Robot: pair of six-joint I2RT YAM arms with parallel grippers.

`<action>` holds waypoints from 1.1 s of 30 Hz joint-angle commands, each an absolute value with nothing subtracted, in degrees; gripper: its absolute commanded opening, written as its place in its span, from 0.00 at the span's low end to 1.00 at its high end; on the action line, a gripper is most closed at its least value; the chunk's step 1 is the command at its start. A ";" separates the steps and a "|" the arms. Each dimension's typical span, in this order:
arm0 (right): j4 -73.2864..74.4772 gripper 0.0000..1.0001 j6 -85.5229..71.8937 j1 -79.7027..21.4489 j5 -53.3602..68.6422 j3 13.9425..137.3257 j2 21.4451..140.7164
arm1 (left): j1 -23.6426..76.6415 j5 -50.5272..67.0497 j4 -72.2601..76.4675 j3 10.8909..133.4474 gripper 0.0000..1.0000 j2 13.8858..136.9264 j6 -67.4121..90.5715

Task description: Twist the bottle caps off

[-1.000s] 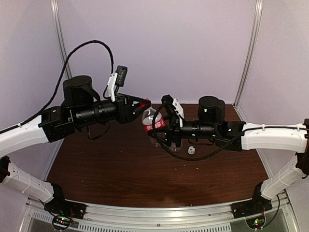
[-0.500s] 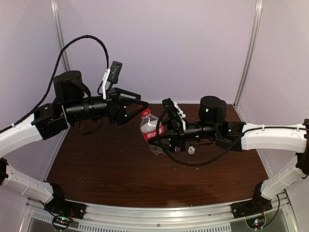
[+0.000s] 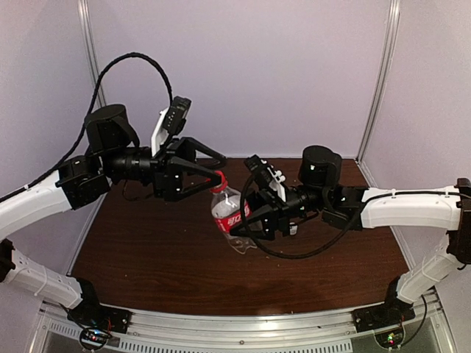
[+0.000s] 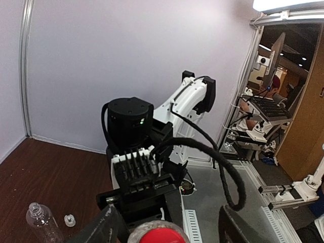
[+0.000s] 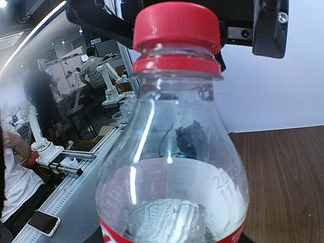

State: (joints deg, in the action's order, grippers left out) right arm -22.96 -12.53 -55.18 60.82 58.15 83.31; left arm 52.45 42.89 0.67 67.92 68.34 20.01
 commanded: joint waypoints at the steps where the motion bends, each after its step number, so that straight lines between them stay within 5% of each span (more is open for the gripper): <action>1: -27.11 0.24 -15.20 -54.85 64.78 60.29 83.76 | 52.21 48.50 4.63 67.71 0.63 69.41 18.38; 12: -27.04 0.24 -15.38 -54.58 63.89 60.14 83.52 | 52.16 46.96 5.27 66.09 0.34 69.19 18.83; 19: -19.78 0.23 -10.68 -54.14 52.14 60.38 82.16 | 52.20 31.97 0.58 68.42 0.12 68.79 22.56; 26: -12.45 0.23 -6.88 -55.17 18.84 60.11 79.85 | 57.79 -4.07 -8.67 70.22 0.13 68.16 33.07; 33: -13.89 0.22 -6.56 -55.72 19.19 59.11 79.80 | 58.97 -4.57 -5.69 70.58 0.29 70.31 31.15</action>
